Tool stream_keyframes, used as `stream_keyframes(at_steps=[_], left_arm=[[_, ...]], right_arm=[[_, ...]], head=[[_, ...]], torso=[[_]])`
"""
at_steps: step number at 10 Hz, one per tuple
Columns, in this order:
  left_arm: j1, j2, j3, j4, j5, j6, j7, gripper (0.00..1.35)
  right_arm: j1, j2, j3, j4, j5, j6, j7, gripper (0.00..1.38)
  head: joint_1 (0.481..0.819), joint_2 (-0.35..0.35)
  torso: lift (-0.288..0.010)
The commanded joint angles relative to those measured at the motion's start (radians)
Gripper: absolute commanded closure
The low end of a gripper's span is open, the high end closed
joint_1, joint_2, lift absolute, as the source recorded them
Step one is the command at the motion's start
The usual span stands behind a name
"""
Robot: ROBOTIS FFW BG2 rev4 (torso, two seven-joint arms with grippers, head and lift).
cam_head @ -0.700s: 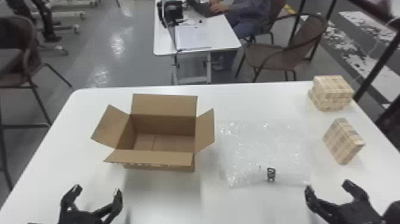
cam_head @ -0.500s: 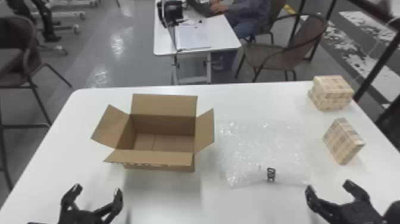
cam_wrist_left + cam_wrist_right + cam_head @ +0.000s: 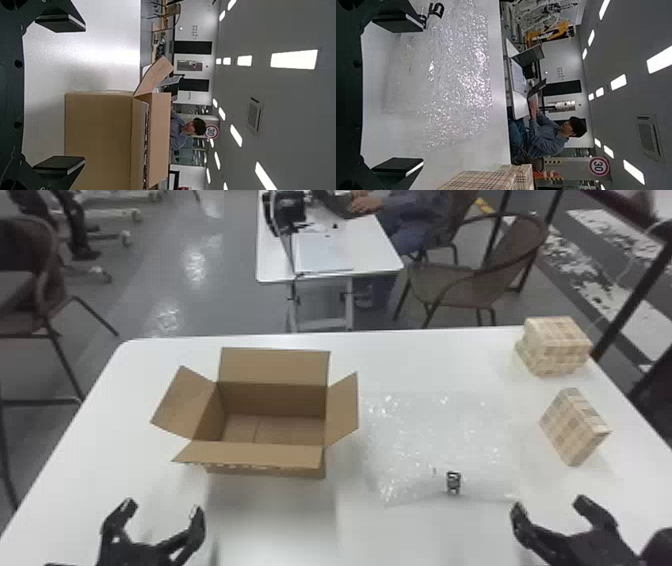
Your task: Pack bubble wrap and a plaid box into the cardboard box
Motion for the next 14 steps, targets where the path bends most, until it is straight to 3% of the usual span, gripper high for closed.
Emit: stream_keyframes(at_steps=[1, 4, 7, 9, 14], left_arm=[[-0.004, -0.003, 0.0, 0.001, 0.014, 0.005, 0.001, 0.13], [-0.039, -0.003, 0.003, -0.006, 0.13, 0.049, 0.0, 0.13], [-0.098, -0.003, 0.014, -0.014, 0.248, 0.163, -0.003, 0.13], [-0.144, -0.003, 0.054, -0.037, 0.276, 0.239, -0.022, 0.17], [-0.291, -0.003, 0.176, -0.037, 0.308, 0.48, -0.183, 0.25]], right_arm=[[0.001, 0.0, 0.0, 0.007, -0.007, 0.0, 0.0, 0.11], [0.0, 0.0, 0.002, 0.016, -0.014, 0.001, 0.002, 0.11], [-0.005, 0.0, 0.002, 0.025, -0.019, 0.012, 0.012, 0.11], [-0.007, 0.0, 0.002, 0.028, -0.021, 0.02, 0.017, 0.11], [-0.013, 0.0, 0.002, 0.042, -0.031, 0.029, 0.029, 0.11]], head=[[0.695, 0.022], [0.695, 0.033], [0.695, 0.054], [0.695, 0.068], [0.695, 0.101]], torso=[[-0.11], [-0.11], [-0.11], [-0.11], [-0.11]])
